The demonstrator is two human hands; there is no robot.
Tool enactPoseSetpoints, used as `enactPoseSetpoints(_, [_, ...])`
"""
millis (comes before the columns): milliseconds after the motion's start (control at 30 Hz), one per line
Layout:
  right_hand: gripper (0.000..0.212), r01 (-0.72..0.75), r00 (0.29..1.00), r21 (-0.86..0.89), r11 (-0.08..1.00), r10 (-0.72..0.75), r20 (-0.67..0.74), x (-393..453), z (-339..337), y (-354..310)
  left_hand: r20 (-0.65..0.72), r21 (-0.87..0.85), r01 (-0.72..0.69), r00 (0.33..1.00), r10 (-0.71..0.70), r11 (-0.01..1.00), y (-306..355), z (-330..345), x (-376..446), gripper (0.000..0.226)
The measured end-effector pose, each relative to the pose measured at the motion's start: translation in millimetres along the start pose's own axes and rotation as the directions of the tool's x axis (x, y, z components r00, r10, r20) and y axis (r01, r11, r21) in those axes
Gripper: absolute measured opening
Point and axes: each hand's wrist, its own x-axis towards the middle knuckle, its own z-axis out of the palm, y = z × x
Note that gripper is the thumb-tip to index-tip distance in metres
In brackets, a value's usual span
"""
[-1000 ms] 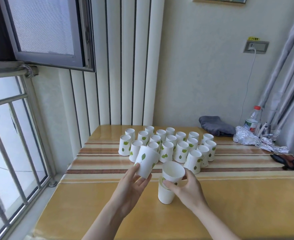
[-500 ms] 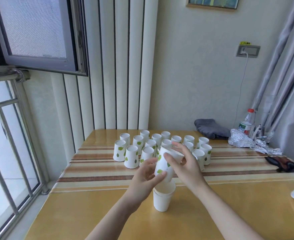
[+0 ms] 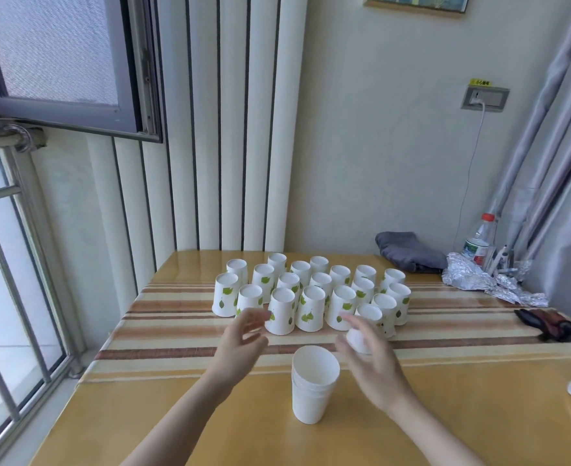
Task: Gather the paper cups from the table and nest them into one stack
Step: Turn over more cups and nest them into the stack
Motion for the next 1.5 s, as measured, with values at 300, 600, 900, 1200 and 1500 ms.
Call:
enactPoseSetpoints(300, [0.059, -0.194, 0.943, -0.722, 0.664, 0.33, 0.05, 102.0, -41.9, 52.1, -0.036, 0.769, -0.004, 0.998, 0.05, 0.639, -7.5, -12.7, 99.0, 0.069])
enactPoseSetpoints(600, [0.045, -0.178, 0.961, -0.774, 0.607, 0.278, -0.003, 104.2, -19.6, 66.4, 0.121, 0.966, -0.112, 0.992, -0.024, 0.234, -21.6, -12.7, 126.6, 0.064])
enactPoseSetpoints(900, [0.041, -0.361, 0.932, -0.359, 0.861, 0.344, -0.113, 83.7, -60.4, 11.8, -0.168, 0.824, 0.084, 0.981, 0.1, 0.561, 22.3, -52.2, 72.3, 0.063])
enactPoseSetpoints(1200, [0.061, -0.375, 0.893, 0.606, 0.702, 0.448, 0.033, 53.9, -34.3, -77.2, -0.001, -0.306, 0.179, 0.982, -0.188, 0.935, 93.3, -3.5, 6.0, 0.056])
enactPoseSetpoints(1500, [0.083, -0.313, 0.949, 0.353, 0.882, 0.278, 0.146, 10.5, -38.2, -69.9, 0.16, -0.042, 0.052, 0.986, -0.045, 0.998, 83.3, 6.5, -9.8, 0.073])
